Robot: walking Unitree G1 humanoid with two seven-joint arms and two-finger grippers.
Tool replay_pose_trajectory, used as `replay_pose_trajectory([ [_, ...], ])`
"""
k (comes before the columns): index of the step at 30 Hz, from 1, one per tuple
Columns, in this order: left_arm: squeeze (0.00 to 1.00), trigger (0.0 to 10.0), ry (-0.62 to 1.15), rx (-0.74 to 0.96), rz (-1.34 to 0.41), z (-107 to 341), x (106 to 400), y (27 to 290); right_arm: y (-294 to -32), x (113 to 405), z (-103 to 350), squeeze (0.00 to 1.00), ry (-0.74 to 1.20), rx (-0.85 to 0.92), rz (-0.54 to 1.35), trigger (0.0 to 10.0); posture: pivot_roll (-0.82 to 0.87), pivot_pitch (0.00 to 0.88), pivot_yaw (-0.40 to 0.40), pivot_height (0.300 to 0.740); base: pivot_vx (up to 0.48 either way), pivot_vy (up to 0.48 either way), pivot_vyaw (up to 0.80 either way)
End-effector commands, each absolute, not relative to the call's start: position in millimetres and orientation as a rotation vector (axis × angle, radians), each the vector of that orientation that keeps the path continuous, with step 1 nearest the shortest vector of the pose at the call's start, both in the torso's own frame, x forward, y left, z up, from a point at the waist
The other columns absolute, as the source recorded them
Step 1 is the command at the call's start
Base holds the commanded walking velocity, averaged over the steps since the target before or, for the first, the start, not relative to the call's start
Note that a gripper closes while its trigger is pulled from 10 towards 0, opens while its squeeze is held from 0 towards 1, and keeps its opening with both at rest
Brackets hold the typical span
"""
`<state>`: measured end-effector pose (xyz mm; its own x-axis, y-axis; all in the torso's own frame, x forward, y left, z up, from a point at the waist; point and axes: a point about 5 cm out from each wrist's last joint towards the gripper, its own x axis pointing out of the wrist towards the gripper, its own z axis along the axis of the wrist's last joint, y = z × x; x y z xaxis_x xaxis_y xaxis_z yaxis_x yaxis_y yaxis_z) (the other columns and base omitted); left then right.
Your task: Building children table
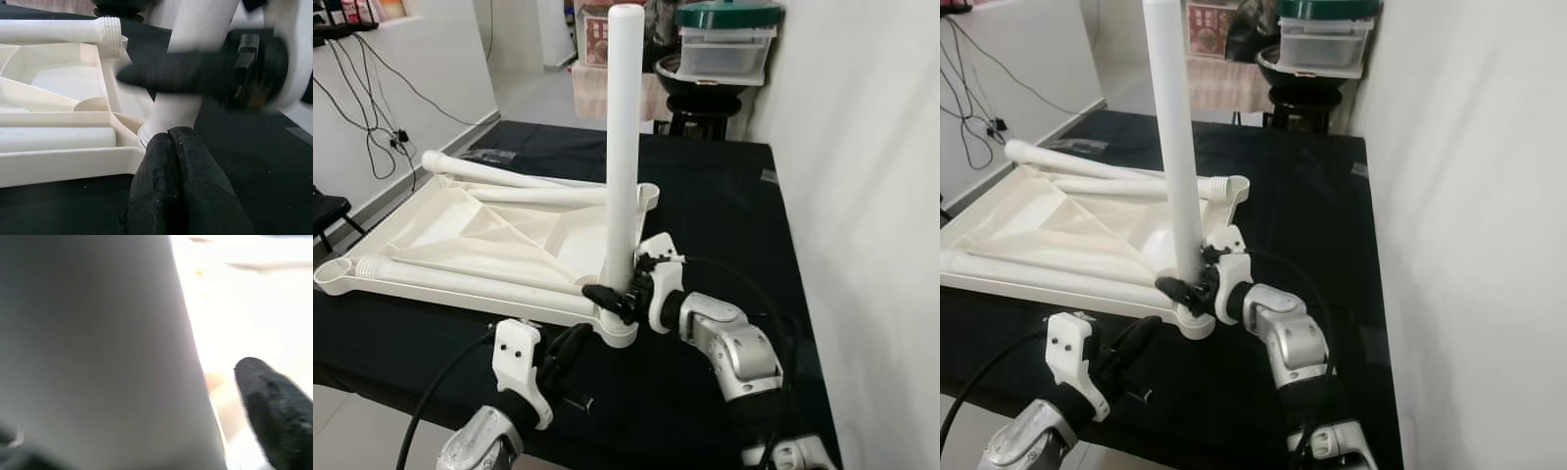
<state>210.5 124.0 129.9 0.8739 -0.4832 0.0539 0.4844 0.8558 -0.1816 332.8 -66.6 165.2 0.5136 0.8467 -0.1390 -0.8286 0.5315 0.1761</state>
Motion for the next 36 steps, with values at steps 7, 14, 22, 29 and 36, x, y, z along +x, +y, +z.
replay_pose_trajectory([
  [7,0.00,10.0,0.008,-0.196,-0.516,126.5,211.6,121.1,-68.1,336.6,187.4,0.00,0.133,-0.032,1.493,10.0,0.02,0.038,-0.018,0.740,0.000,0.000,0.00],
  [14,0.00,10.0,0.012,-0.201,-0.519,125.6,210.7,119.8,-75.2,350.1,190.8,0.00,0.178,0.009,1.570,0.3,0.02,0.037,-0.019,0.740,0.000,0.000,0.00],
  [22,0.00,10.0,0.016,-0.202,-0.521,125.2,209.7,119.9,-86.4,350.7,183.1,0.00,0.160,0.033,1.551,0.0,0.02,0.038,-0.015,0.740,0.000,0.000,0.00],
  [29,0.00,10.0,0.018,-0.202,-0.523,125.1,208.5,120.7,-94.5,347.4,171.8,0.00,0.126,0.056,1.363,0.0,0.02,0.047,-0.034,0.740,0.000,0.000,0.00],
  [36,0.00,10.0,0.012,-0.185,-0.494,125.7,207.4,126.2,-73.9,332.0,137.7,0.00,0.170,0.078,0.694,0.0,0.01,0.046,-0.012,0.740,0.000,0.000,0.00],
])
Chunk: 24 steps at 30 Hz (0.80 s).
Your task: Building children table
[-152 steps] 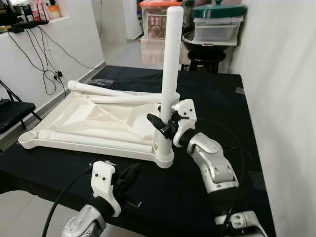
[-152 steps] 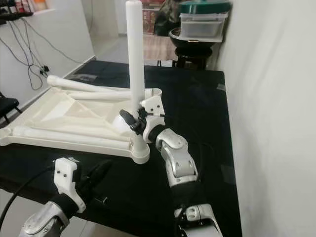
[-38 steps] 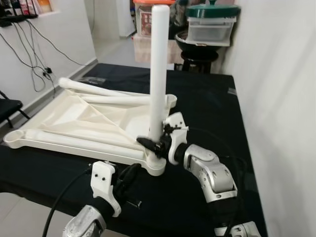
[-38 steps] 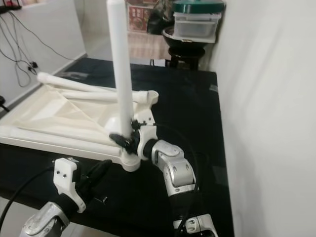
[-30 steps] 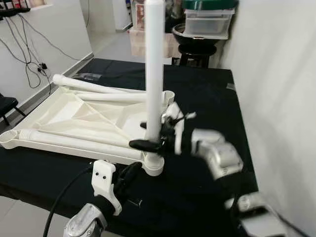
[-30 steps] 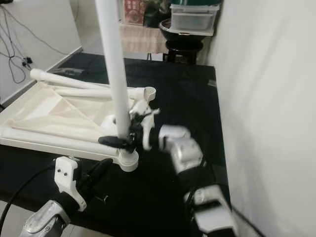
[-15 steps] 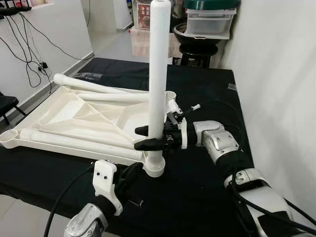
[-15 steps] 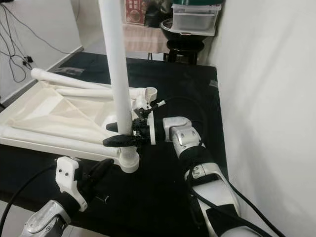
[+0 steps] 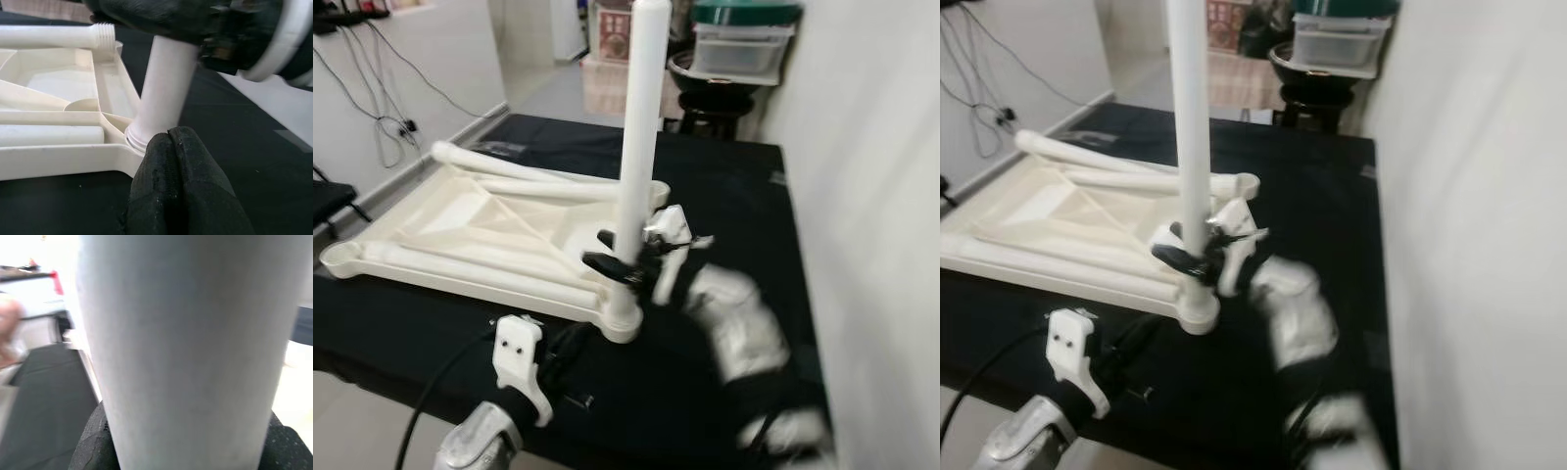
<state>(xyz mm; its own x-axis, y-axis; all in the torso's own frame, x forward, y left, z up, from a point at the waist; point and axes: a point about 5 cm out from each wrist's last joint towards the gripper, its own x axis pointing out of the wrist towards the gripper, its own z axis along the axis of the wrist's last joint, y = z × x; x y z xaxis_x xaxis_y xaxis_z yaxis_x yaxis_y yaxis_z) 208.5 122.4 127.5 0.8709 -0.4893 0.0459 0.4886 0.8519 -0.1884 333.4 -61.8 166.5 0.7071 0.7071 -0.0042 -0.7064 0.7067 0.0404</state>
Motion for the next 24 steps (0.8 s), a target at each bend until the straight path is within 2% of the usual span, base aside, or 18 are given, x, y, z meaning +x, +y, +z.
replay_pose_trajectory([
  [1,0.00,10.0,0.011,-0.186,-0.491,125.9,207.9,126.6,-71.3,332.4,139.5,0.00,0.163,0.051,0.735,0.0,0.01,0.051,-0.019,0.740,0.000,0.000,0.00],
  [2,0.00,10.0,0.012,-0.189,-0.500,126.1,208.7,125.8,-67.5,331.4,136.3,0.00,0.179,0.021,0.787,0.0,0.01,0.058,-0.018,0.740,0.000,0.000,0.00],
  [7,0.00,10.0,-0.006,-0.181,-0.475,128.0,210.7,127.4,-67.8,330.7,134.9,0.00,0.188,0.023,0.786,0.0,0.01,0.055,-0.018,0.740,0.000,0.000,0.00],
  [8,0.00,10.0,-0.002,-0.183,-0.482,127.8,210.9,126.9,-69.3,331.3,136.3,0.00,0.181,0.004,0.795,10.0,0.01,0.055,-0.018,0.740,0.000,0.000,0.00],
  [10,0.00,10.0,0.002,-0.186,-0.490,127.5,210.9,126.4,-70.3,331.8,138.7,0.00,0.171,0.000,0.811,10.0,0.01,0.055,-0.018,0.740,0.000,0.000,0.00],
  [11,0.00,10.0,0.005,-0.188,-0.495,127.4,211.2,126.1,-70.3,331.3,142.4,0.77,0.166,0.006,0.804,10.0,0.01,0.055,-0.018,0.740,0.000,0.000,0.00],
  [12,0.00,10.0,0.005,-0.186,-0.496,127.5,211.4,126.1,-68.5,331.7,147.8,1.00,0.162,0.022,0.871,10.0,0.01,0.054,-0.012,0.740,0.000,0.000,0.00],
  [16,0.00,10.0,0.002,-0.183,-0.493,127.8,211.7,126.0,-65.3,330.8,156.1,1.00,0.143,0.043,1.003,10.0,0.01,0.053,-0.010,0.740,0.000,0.000,0.00],
  [18,0.00,10.0,0.002,-0.186,-0.493,128.0,211.3,125.4,-64.7,329.8,163.4,1.00,0.095,0.004,1.185,10.0,0.02,0.054,-0.014,0.740,0.000,0.000,0.00],
  [19,0.00,10.0,0.002,-0.186,-0.493,128.0,211.3,125.4,-64.7,329.8,163.4,1.00,0.095,0.004,1.185,10.0,0.02,0.054,-0.014,0.740,0.000,0.000,0.00],
  [20,0.00,10.0,0.002,-0.187,-0.493,128.0,210.8,125.1,-65.4,330.7,169.0,0.18,0.082,-0.019,1.300,10.0,0.02,0.055,-0.011,0.740,0.000,0.000,0.00],
  [21,0.00,10.0,0.002,-0.187,-0.493,128.0,210.8,125.1,-65.4,330.7,169.0,0.18,0.082,-0.019,1.300,10.0,0.02,0.055,-0.011,0.740,0.000,0.000,0.00],
  [22,0.00,10.0,0.003,-0.187,-0.493,128.0,210.2,125.1,-67.9,334.5,181.8,0.00,0.071,-0.023,1.480,10.0,0.02,0.053,-0.010,0.740,0.000,0.000,0.00],
  [24,0.00,10.0,0.003,-0.187,-0.493,127.9,210.1,125.1,-68.5,335.4,184.8,0.00,0.070,-0.018,1.512,10.0,0.02,0.053,-0.010,0.740,0.000,0.000,0.00],
])
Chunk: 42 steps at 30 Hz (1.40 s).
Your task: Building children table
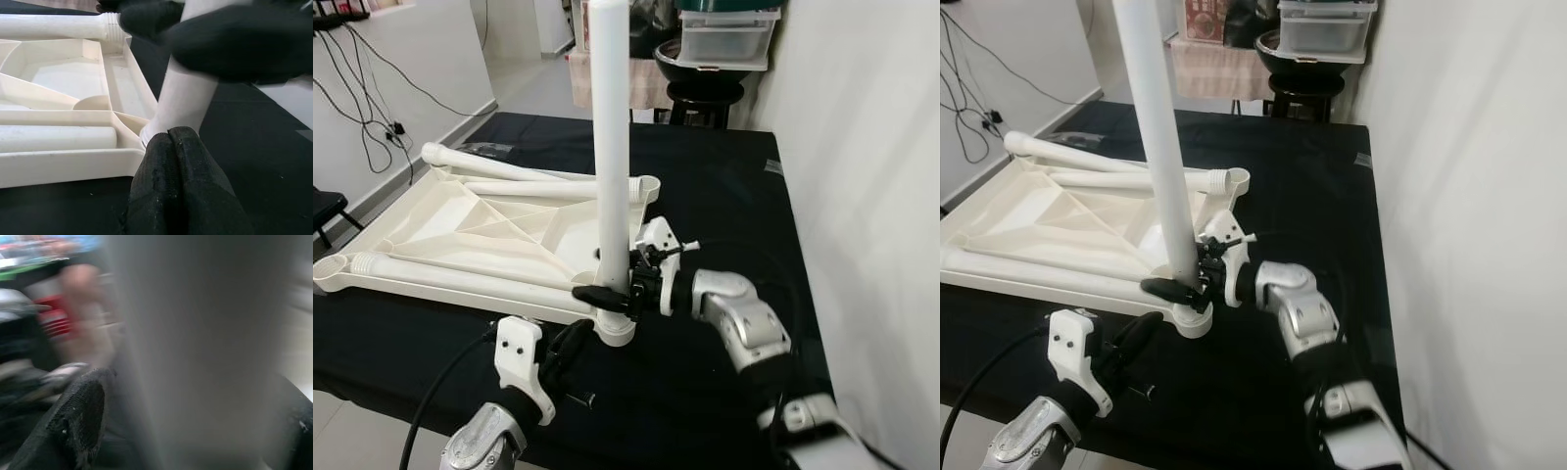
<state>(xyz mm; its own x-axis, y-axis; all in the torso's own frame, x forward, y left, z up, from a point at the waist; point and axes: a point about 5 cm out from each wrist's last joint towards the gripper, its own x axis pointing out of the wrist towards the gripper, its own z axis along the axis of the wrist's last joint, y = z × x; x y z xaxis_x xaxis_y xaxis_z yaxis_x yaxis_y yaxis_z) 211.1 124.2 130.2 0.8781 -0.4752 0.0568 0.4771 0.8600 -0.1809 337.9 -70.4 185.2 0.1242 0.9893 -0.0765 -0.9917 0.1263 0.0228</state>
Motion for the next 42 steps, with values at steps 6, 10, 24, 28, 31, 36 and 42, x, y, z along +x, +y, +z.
replay_pose_trajectory([
  [6,0.00,10.0,0.013,-0.181,-0.498,127.0,208.5,126.2,-67.2,352.0,199.6,0.00,0.088,0.032,1.567,10.0,0.05,0.052,0.009,0.740,0.000,0.000,0.00],
  [10,0.00,10.0,0.026,-0.165,-0.509,126.5,206.9,127.8,-73.6,351.4,190.3,0.00,0.160,0.079,1.609,0.0,0.06,0.056,0.016,0.740,0.000,0.000,0.00],
  [24,0.00,10.0,0.027,-0.159,-0.500,128.5,201.7,129.5,-103.9,352.5,174.7,0.00,0.112,0.011,1.379,0.0,0.07,0.100,-0.010,0.740,0.000,0.000,0.00],
  [28,0.00,10.0,0.025,-0.154,-0.494,128.9,201.5,130.5,-94.7,335.1,135.4,0.00,0.248,0.102,0.781,0.0,0.07,0.108,-0.026,0.740,0.000,0.000,0.00],
  [31,0.00,10.0,0.025,-0.152,-0.495,128.5,201.9,131.2,-96.7,316.7,123.9,0.00,0.301,0.065,0.641,0.0,0.05,0.111,-0.013,0.740,0.000,0.000,0.00],
  [36,0.00,10.0,0.029,-0.159,-0.505,126.8,204.5,129.8,-94.4,316.3,128.8,0.00,0.272,0.076,0.632,0.0,0.03,0.081,-0.022,0.740,0.000,0.000,0.00],
  [42,0.00,10.0,0.007,-0.188,-0.493,127.2,209.3,121.1,-100.6,328.0,127.4,0.00,0.265,0.009,0.685,10.0,-0.01,0.054,-0.054,0.740,0.000,0.000,0.00],
])
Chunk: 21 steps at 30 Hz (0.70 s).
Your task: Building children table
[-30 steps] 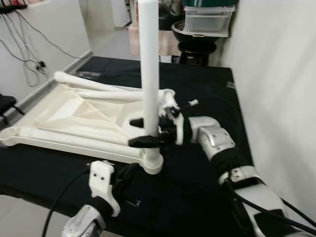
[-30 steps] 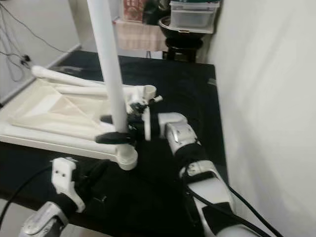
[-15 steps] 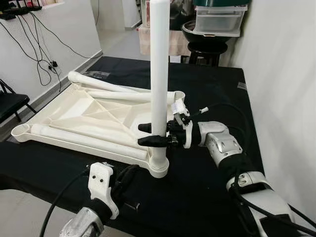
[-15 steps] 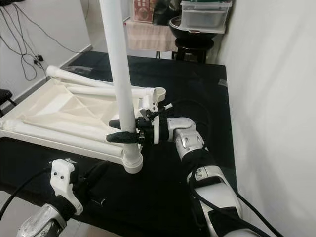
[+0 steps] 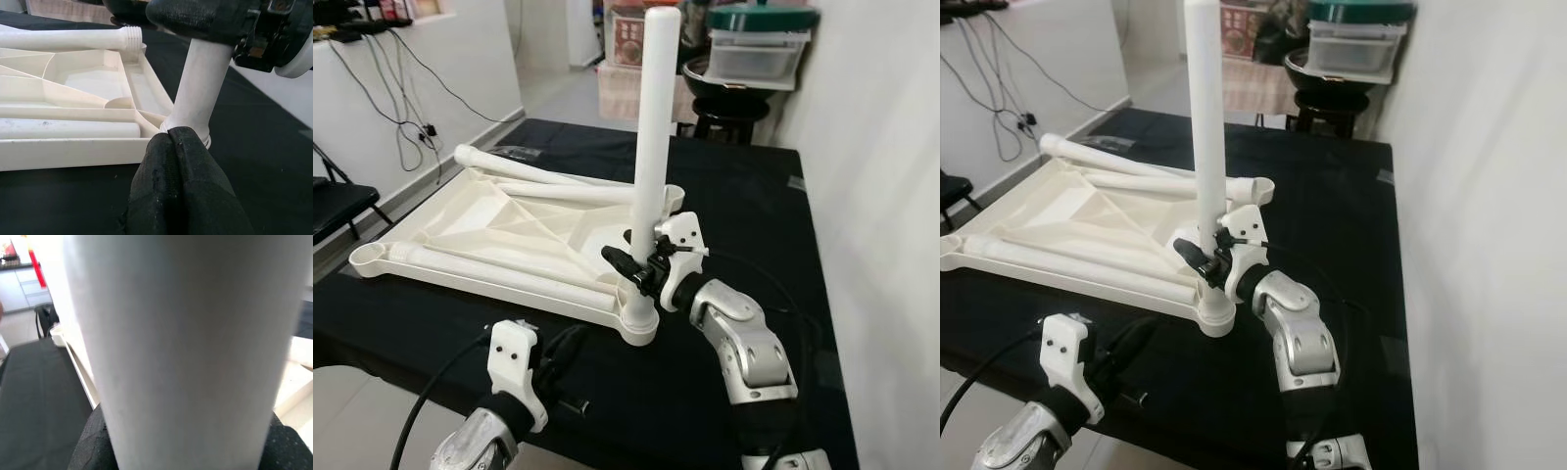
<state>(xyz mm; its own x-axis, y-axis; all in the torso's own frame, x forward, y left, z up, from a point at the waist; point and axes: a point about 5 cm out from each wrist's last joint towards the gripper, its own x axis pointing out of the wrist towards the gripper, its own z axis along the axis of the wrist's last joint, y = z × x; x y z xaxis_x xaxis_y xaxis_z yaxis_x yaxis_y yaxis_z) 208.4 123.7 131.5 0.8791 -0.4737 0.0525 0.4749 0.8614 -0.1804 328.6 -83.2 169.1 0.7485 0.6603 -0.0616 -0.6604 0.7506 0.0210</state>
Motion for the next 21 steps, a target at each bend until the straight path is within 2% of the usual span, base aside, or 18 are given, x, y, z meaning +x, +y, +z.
replay_pose_trajectory([
  [1,0.00,10.0,0.007,-0.188,-0.493,127.2,209.3,121.1,-100.6,328.0,127.4,0.00,0.265,0.009,0.685,10.0,-0.01,0.054,-0.054,0.740,0.000,0.000,0.00],
  [2,0.00,10.0,0.007,-0.196,-0.498,127.1,210.2,119.2,-100.6,330.4,129.6,1.00,0.256,0.003,0.733,10.0,-0.01,0.053,-0.052,0.740,0.000,0.000,0.00],
  [3,0.00,10.0,0.007,-0.196,-0.498,127.1,210.2,119.2,-100.6,330.4,129.6,1.00,0.256,0.003,0.733,10.0,-0.01,0.053,-0.052,0.740,0.000,0.000,0.00],
  [5,0.00,10.0,0.014,-0.210,-0.510,126.2,211.1,116.7,-89.2,327.1,139.6,1.00,0.217,0.054,0.940,10.0,-0.02,0.045,-0.040,0.740,0.000,0.000,0.00],
  [7,0.00,10.0,0.014,-0.210,-0.510,126.2,211.1,116.7,-89.2,327.1,139.6,1.00,0.217,0.054,0.940,10.0,-0.02,0.045,-0.040,0.740,0.000,0.000,0.00],
  [8,0.00,10.0,0.019,-0.214,-0.517,125.8,211.2,115.8,-85.0,328.0,147.2,1.00,0.170,0.049,1.051,10.0,-0.01,0.040,-0.032,0.740,0.000,0.000,0.00],
  [9,0.00,10.0,0.022,-0.216,-0.520,125.4,211.2,115.2,-82.4,329.5,156.1,0.87,0.144,0.049,1.138,10.0,-0.01,0.039,-0.032,0.740,0.000,0.000,0.00],
  [10,0.00,10.0,0.022,-0.216,-0.520,125.4,211.2,115.2,-82.4,329.5,156.1,0.87,0.144,0.049,1.138,10.0,-0.01,0.039,-0.032,0.740,0.000,0.000,0.00],
  [11,0.00,10.0,0.023,-0.216,-0.522,125.1,211.1,114.8,-81.8,333.8,163.2,0.00,0.120,0.009,1.182,10.0,-0.01,0.037,-0.030,0.740,0.000,0.000,0.00],
  [18,0.00,10.0,0.029,-0.211,-0.518,123.8,209.9,117.0,-81.0,340.9,173.6,0.00,0.152,-0.042,1.461,10.0,0.01,0.032,-0.012,0.740,0.000,0.000,0.00],
  [21,0.00,10.0,0.030,-0.210,-0.518,123.8,209.5,117.8,-81.4,341.8,173.4,0.00,0.169,-0.028,1.490,10.0,0.02,0.035,-0.006,0.740,0.000,0.000,0.00],
])
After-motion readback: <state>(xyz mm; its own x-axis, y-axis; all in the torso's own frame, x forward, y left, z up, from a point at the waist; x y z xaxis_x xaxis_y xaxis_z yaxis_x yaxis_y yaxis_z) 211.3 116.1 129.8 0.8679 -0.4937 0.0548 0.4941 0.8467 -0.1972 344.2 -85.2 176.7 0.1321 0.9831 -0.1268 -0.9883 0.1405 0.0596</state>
